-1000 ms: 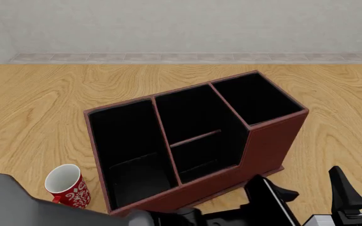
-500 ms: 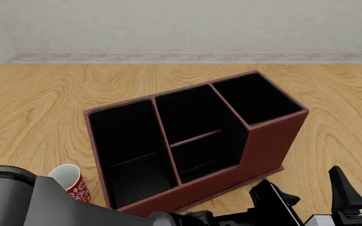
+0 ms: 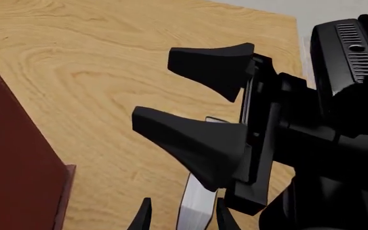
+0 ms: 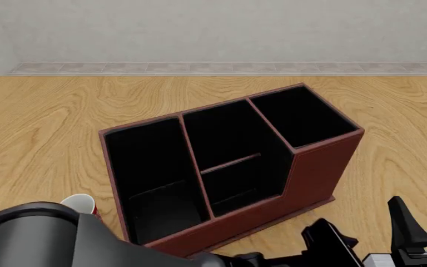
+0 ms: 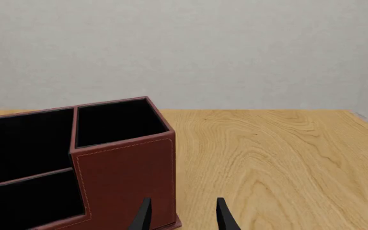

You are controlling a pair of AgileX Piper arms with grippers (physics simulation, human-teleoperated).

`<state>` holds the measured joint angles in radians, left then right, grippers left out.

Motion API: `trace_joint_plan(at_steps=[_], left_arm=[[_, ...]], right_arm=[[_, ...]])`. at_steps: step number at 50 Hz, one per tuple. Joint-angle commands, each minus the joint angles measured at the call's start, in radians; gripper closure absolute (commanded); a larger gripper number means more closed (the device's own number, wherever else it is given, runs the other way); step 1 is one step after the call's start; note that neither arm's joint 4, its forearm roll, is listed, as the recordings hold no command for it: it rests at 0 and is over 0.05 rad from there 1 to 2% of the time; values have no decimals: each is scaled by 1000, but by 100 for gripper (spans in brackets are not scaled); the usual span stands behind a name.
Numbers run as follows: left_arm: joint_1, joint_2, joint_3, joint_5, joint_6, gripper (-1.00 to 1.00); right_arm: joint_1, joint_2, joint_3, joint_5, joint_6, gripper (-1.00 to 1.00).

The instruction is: Pick up the book and place it in the right compartment of the caddy.

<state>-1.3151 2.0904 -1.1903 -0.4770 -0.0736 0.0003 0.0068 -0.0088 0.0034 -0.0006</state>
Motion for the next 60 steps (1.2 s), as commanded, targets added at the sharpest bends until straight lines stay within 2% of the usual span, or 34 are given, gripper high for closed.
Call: trace_joint_plan(at_steps=[1, 9, 10, 28, 47, 60], left_arm=[[-7, 40, -40, 19, -12, -100], [-14, 61, -61, 27, -22, -100], [-14, 60, -60, 26, -24, 100], [-18, 45, -40, 14, -34, 100], [15, -21, 55, -41, -19, 100], [31, -111, 161, -94, -10, 100]], right_arm=[[0, 0, 0, 0, 0, -100], [0, 0, 0, 0, 0, -100], [0, 0, 0, 0, 0, -100], [0, 0, 0, 0, 0, -100], [0, 0, 0, 0, 0, -100], [0, 0, 0, 0, 0, -100]])
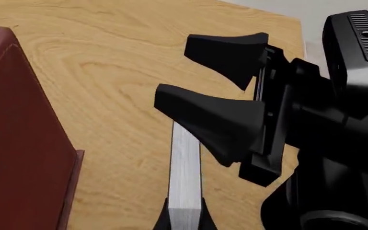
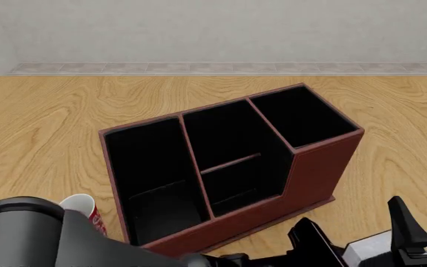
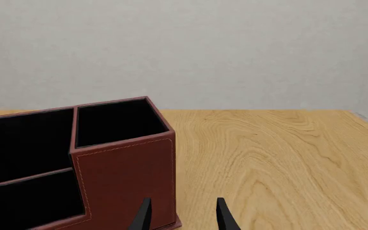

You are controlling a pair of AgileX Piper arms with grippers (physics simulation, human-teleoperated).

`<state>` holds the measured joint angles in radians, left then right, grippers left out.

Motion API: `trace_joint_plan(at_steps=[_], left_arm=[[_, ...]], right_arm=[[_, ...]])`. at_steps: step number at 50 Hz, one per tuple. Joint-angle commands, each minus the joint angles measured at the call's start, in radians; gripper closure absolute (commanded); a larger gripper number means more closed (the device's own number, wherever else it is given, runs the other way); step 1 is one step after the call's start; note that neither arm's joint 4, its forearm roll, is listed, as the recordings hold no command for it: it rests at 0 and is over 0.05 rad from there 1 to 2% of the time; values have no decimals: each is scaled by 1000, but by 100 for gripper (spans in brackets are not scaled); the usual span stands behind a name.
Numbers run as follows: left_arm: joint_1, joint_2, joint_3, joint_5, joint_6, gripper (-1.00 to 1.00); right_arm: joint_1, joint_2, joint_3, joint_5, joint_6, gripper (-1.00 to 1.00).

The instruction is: Pick up the book and place it in the right compartment of the caddy.

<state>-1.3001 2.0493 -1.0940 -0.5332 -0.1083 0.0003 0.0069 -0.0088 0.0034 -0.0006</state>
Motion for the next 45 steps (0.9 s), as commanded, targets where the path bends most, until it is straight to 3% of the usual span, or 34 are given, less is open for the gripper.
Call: trace_joint_plan(at_steps=[1, 31, 45], left_arm=[[16, -70, 65, -38, 25, 100], [89, -321, 292, -93, 50, 100], [103, -412, 348, -81, 61, 100]], right_arm=[[0, 0, 0, 0, 0, -100], [0, 0, 0, 0, 0, -100], [0, 0, 0, 0, 0, -100]])
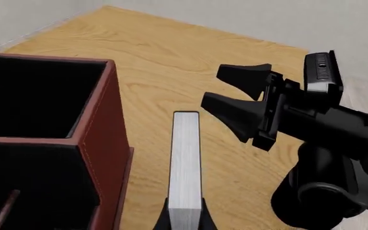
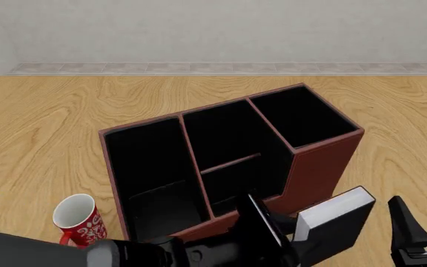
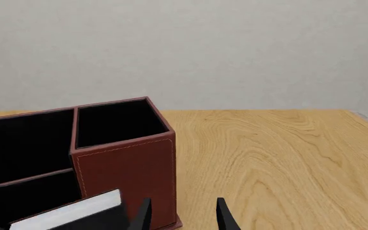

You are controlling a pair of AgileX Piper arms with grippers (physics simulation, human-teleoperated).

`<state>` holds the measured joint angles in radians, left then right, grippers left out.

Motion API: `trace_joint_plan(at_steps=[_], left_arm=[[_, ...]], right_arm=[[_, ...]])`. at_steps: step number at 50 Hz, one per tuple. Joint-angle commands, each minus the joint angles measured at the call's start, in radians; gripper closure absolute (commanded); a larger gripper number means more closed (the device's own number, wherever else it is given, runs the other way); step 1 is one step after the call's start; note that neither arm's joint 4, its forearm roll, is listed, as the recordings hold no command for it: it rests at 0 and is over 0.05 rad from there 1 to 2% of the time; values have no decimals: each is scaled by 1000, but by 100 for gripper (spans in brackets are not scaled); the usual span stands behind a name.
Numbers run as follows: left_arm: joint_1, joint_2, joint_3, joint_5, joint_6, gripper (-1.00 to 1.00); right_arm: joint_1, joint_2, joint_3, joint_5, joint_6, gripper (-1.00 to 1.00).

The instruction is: Pick up the book and place it in the right compartment of the caddy.

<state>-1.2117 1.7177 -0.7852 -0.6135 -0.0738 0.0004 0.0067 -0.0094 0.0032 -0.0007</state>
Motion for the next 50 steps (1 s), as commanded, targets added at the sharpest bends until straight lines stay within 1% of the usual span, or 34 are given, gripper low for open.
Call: trace_joint_plan(at_steps=[1, 16, 20, 25, 29, 41, 43, 50], left_arm=[[15, -86, 41, 1, 26, 100], [-3, -145, 44, 35, 32, 100], [-3, -149, 38, 49, 49, 100], [-10, -178, 44, 55, 43, 100], [-8, -198, 50, 60, 66, 100], [-16, -278, 26, 145, 99, 100], [-12, -300, 26, 155, 117, 100], [-12, -339, 4, 199, 125, 100]], right_arm=[[0, 0, 1, 0, 0, -100], [0, 0, 1, 0, 0, -100], [0, 0, 1, 0, 0, -100], [0, 0, 1, 0, 0, -100], [0, 0, 1, 0, 0, -100], [0, 0, 1, 0, 0, -100], [0, 0, 1, 0, 0, -100], [0, 0, 1, 0, 0, -100]])
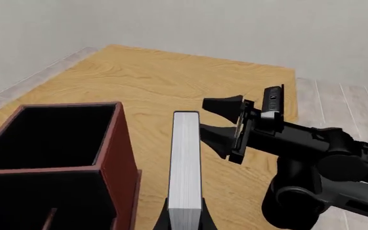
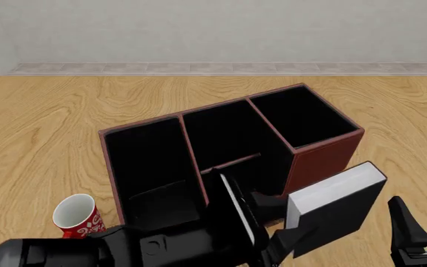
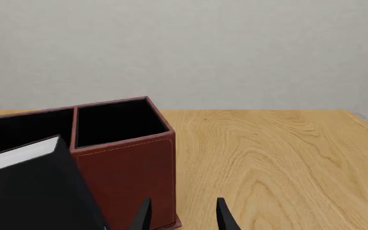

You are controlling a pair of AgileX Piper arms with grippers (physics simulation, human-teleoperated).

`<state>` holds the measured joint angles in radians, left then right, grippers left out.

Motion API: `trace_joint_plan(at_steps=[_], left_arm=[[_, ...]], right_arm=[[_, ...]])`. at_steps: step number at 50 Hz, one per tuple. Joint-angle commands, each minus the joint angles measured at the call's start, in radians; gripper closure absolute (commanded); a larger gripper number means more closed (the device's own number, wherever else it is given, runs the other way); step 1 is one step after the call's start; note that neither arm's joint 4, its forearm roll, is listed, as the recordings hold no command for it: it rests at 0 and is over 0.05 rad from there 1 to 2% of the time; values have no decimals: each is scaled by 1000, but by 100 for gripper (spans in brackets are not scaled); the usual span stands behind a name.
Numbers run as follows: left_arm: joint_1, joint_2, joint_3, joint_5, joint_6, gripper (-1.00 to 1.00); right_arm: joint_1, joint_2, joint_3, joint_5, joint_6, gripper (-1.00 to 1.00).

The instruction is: Pick up the book and place it in the right compartment of the caddy.

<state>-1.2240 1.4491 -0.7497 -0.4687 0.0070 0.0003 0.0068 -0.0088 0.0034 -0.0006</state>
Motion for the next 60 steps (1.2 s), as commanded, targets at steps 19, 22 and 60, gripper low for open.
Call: trace_joint_plan(at_steps=[19, 22, 60], left_arm=[[26, -166, -106, 170, 87, 100], [24, -178, -134, 197, 98, 100], [88, -118, -383, 338, 168, 100]], right_arm=[[0, 0, 0, 0, 0, -100], [0, 0, 0, 0, 0, -100], [0, 0, 0, 0, 0, -100]])
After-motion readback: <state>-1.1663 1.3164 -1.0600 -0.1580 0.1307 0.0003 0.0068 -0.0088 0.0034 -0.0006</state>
